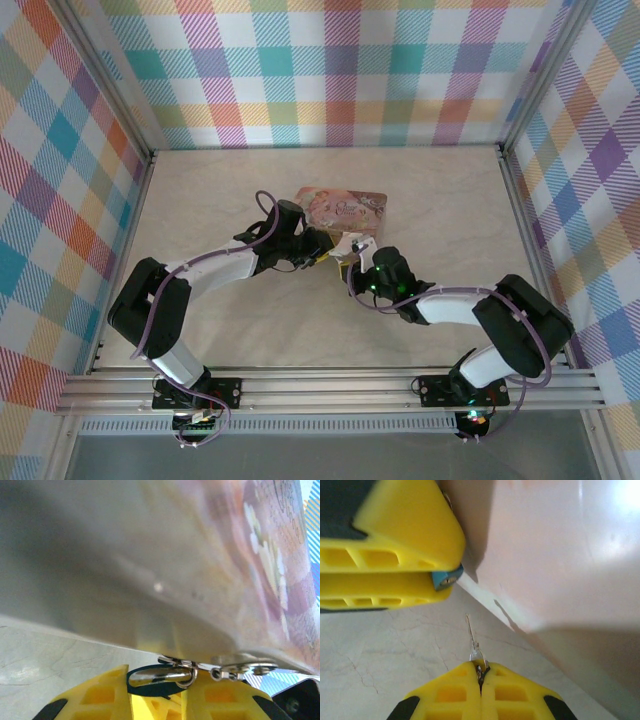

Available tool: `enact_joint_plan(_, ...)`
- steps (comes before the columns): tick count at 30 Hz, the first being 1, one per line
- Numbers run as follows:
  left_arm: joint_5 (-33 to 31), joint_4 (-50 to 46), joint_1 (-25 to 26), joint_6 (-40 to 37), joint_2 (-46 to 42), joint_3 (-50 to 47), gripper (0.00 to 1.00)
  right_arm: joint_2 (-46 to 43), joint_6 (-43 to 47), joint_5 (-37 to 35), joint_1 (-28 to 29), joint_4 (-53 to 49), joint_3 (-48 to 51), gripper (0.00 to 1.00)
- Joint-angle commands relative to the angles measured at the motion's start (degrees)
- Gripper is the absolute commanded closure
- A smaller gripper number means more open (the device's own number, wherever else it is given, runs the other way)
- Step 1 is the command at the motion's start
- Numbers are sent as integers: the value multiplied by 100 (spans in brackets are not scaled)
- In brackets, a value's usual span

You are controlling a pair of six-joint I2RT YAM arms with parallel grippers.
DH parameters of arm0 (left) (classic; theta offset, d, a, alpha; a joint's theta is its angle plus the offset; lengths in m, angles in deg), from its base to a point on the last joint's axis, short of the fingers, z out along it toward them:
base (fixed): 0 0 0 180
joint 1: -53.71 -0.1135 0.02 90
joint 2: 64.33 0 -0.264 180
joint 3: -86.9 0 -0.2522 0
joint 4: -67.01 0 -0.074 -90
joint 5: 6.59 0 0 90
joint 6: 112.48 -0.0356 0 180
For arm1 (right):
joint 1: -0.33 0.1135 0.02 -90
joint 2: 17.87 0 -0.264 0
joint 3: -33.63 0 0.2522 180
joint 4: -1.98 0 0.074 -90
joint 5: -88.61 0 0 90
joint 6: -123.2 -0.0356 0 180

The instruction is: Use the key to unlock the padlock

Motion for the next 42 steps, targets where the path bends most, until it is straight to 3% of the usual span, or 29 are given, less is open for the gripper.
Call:
enact_joint_plan(1,325,103,46,152,-192,203,98,8,-1,85,43,355,46,100)
enact_joint_plan(42,366,150,43,213,-242,79,100,165,-26,115,39,580,-364,100)
